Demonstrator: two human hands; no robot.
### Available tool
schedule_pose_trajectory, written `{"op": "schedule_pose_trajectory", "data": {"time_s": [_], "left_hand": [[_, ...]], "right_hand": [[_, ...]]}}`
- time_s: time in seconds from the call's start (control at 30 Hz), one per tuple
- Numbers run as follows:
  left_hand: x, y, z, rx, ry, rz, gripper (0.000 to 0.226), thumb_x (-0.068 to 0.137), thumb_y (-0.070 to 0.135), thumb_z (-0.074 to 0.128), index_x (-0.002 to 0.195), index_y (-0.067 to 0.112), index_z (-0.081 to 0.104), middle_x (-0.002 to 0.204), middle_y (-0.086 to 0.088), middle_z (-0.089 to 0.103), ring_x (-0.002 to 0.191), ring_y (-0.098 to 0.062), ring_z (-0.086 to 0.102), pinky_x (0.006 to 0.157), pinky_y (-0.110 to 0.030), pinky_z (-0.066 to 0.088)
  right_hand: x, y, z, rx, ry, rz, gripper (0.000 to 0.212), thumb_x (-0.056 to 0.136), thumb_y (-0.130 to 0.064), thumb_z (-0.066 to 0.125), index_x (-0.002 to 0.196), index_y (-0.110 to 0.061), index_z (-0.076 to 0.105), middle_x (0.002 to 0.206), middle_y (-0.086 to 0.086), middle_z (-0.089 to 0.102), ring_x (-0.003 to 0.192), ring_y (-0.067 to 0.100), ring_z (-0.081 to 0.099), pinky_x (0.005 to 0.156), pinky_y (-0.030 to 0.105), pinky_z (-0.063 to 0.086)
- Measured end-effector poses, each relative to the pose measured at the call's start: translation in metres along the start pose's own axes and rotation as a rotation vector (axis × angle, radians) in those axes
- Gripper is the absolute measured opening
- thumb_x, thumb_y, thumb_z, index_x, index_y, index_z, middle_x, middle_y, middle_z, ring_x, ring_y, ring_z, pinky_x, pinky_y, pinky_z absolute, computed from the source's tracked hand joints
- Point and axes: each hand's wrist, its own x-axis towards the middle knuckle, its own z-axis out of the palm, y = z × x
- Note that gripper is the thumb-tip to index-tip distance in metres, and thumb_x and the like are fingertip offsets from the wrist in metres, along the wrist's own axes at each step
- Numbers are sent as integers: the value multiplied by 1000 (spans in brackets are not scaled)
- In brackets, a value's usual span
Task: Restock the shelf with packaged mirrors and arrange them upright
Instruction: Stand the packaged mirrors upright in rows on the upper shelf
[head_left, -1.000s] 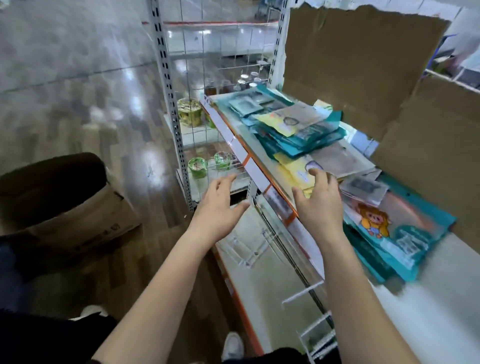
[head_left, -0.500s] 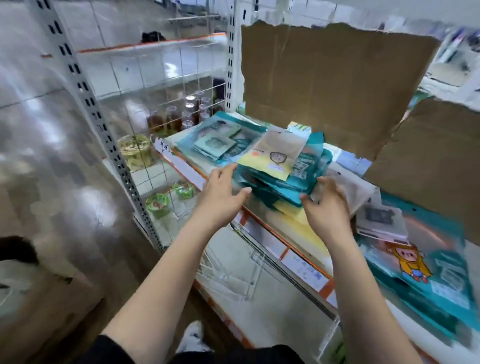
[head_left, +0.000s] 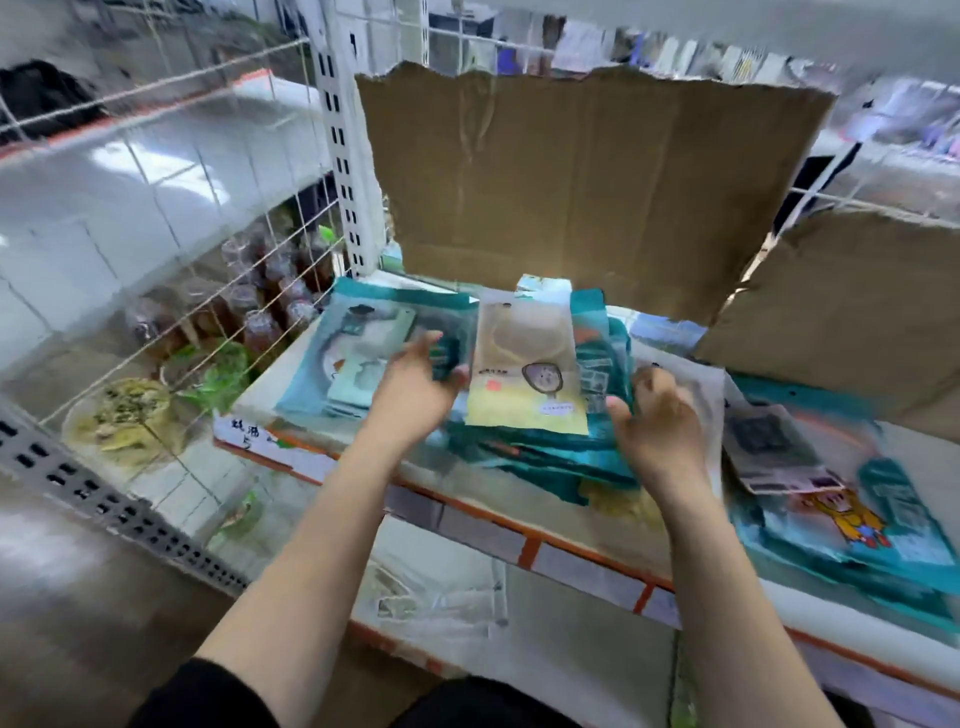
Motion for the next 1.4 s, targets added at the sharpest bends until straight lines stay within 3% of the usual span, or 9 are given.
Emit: {"op": "schedule_pose_trajectory", "data": {"time_s": [0.27, 0.43, 0.57, 0.7, 0.87, 1.1, 1.23, 1.3, 1.4], "left_hand": [[50, 3, 34, 36, 5, -3, 44, 91, 36, 49, 111, -3, 51, 107, -25, 61, 103, -39, 55, 81, -39, 41], [68, 18, 45, -117, -141, -97, 54, 76, 59, 66, 96, 10, 54, 68, 4, 64, 80, -19, 58, 76, -30, 47], [83, 21, 44, -205, -169, -150, 52, 67, 48, 79, 94, 6, 64, 91, -5, 68, 85, -23, 64, 71, -31, 49], [90, 14, 44, -283, -128, -198, 42, 69, 36, 81, 84, 0, 65, 89, -17, 70, 84, -31, 66, 79, -44, 54], [90, 12, 49, -390, -56, -191, 36, 74, 30, 73, 85, -2, 65, 86, -18, 68, 84, -32, 64, 81, -49, 52], [83, 18, 43, -384, 113, -105, 25, 88, 18, 60, 71, 12, 43, 67, -1, 43, 72, -23, 42, 61, -33, 30], [70, 27, 37, -315, 186, -66, 28, 90, 22, 55, 72, 19, 34, 66, 3, 37, 61, -15, 37, 60, -32, 19], [64, 28, 30, -442, 164, -28, 28, 84, 27, 59, 73, 22, 33, 68, 4, 41, 60, -11, 40, 58, -29, 26], [54, 28, 18, -825, 27, -27, 26, 84, 20, 66, 105, 17, 51, 81, 4, 60, 69, -10, 58, 69, -26, 48]], "right_hand": [[24, -18, 4, -156, 27, 36, 37, 99, -31, 42, 119, -4, 59, 118, 19, 59, 109, 35, 51, 81, 33, 26], [57, -12, 16, -83, -145, 178, 55, 94, -47, 43, 131, -6, 44, 133, 19, 41, 126, 37, 34, 102, 40, 29], [75, -10, 20, -3, -161, 242, 66, 79, -58, 53, 123, -9, 56, 125, 18, 50, 121, 37, 38, 98, 42, 33], [78, -3, 28, 96, -180, 281, 73, 61, -65, 48, 109, -13, 63, 114, 14, 59, 111, 35, 48, 94, 43, 40], [75, 2, 17, 237, -126, 274, 32, 85, -36, 63, 102, -10, 64, 105, 14, 65, 101, 33, 57, 90, 41, 47], [56, -11, -7, 821, -37, 350, 16, 87, -4, 62, 102, 1, 60, 101, 18, 68, 91, 32, 66, 85, 43, 55], [37, -10, -9, 913, 29, 326, 12, 90, -4, 59, 101, -6, 63, 100, 15, 70, 92, 30, 68, 87, 44, 55], [27, -8, -9, 977, 36, 318, 13, 92, -3, 54, 92, -14, 62, 96, 12, 70, 88, 29, 69, 82, 44, 56], [13, 0, -14, 1147, 27, 301, 18, 92, 2, 49, 99, -9, 61, 90, 10, 71, 78, 22, 70, 65, 34, 58]]}}
